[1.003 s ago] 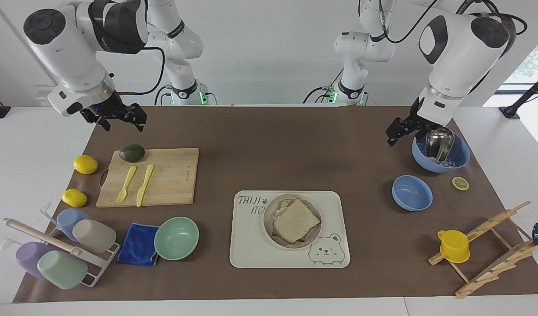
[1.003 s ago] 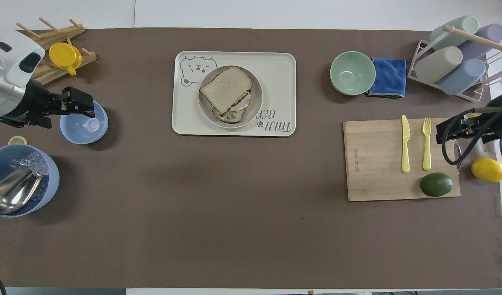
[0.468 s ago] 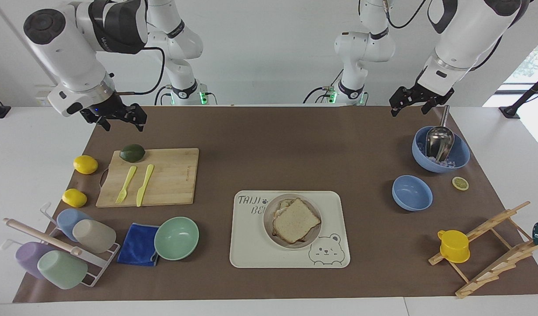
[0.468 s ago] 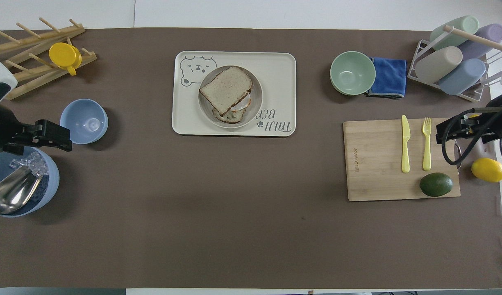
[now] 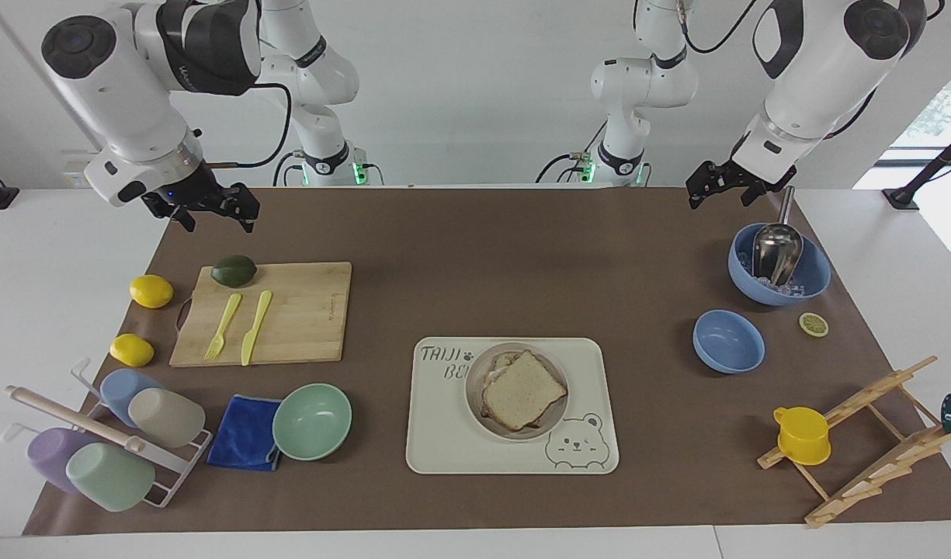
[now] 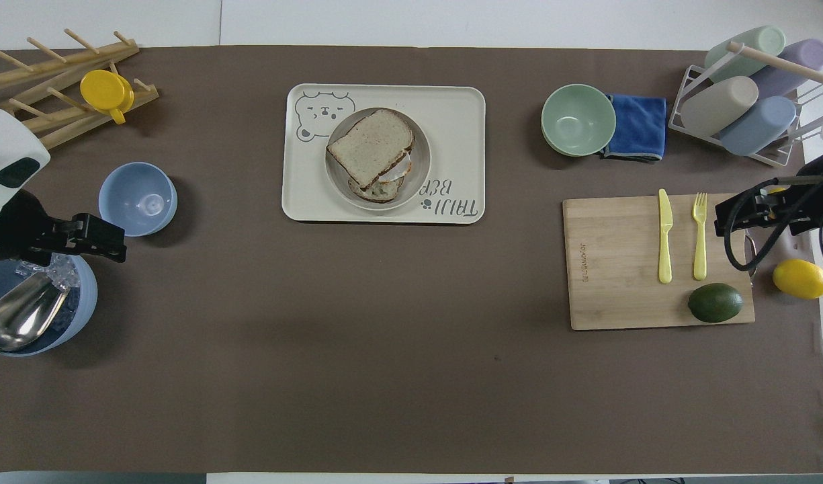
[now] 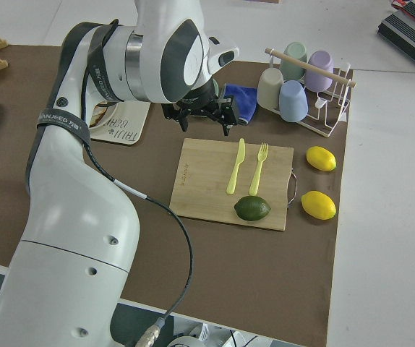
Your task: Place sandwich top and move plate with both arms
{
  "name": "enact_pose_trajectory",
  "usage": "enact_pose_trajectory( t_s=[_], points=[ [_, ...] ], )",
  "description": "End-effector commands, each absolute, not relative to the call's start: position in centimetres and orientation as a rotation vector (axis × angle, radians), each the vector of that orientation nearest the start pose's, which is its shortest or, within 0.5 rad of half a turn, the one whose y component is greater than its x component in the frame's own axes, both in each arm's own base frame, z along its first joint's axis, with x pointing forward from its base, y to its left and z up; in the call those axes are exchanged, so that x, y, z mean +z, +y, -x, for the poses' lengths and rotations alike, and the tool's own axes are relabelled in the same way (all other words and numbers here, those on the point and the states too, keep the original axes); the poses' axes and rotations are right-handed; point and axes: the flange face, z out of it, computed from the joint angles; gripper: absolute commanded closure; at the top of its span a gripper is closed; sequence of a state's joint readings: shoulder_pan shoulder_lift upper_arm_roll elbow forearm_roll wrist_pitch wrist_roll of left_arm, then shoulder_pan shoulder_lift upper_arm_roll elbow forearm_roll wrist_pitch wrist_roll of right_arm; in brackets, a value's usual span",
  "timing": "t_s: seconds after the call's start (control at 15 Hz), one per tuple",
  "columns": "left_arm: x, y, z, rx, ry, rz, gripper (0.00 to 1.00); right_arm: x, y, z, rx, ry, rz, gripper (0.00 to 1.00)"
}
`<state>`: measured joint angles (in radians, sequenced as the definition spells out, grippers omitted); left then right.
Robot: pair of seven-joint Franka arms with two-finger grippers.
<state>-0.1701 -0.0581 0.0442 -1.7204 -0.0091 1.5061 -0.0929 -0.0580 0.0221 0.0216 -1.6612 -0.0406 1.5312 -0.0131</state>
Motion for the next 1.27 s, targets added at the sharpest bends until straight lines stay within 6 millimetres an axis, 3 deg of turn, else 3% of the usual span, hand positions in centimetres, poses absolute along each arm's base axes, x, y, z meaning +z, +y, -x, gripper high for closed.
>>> enact_pose_trajectory(
  t_s=[0.0, 0.13, 0.27, 0.33, 1.2],
  points=[
    [58.2, -6.3, -52.0, 0.155, 0.075, 3.122, 0.00, 57.0, -2.7, -54.4, 0.251, 0.010, 3.170, 0.00],
    [59.1, -5.9, -53.2, 0.109, 0.056, 3.127, 0.00, 57.0, -2.6, -54.4, 0.251, 0.010, 3.169, 0.00],
    [61.8, -6.5, -53.2, 0.142, 0.069, 3.121, 0.00, 57.0, -2.7, -54.4, 0.251, 0.010, 3.170, 0.00],
    [62.0, -6.5, -53.1, 0.172, 0.071, 3.118, 0.00, 57.0, -2.7, -54.4, 0.251, 0.010, 3.170, 0.00],
    [60.9, -6.7, -53.3, 0.130, 0.070, 3.132, 0.00, 57.0, -2.7, -54.4, 0.251, 0.010, 3.170, 0.00]
  ],
)
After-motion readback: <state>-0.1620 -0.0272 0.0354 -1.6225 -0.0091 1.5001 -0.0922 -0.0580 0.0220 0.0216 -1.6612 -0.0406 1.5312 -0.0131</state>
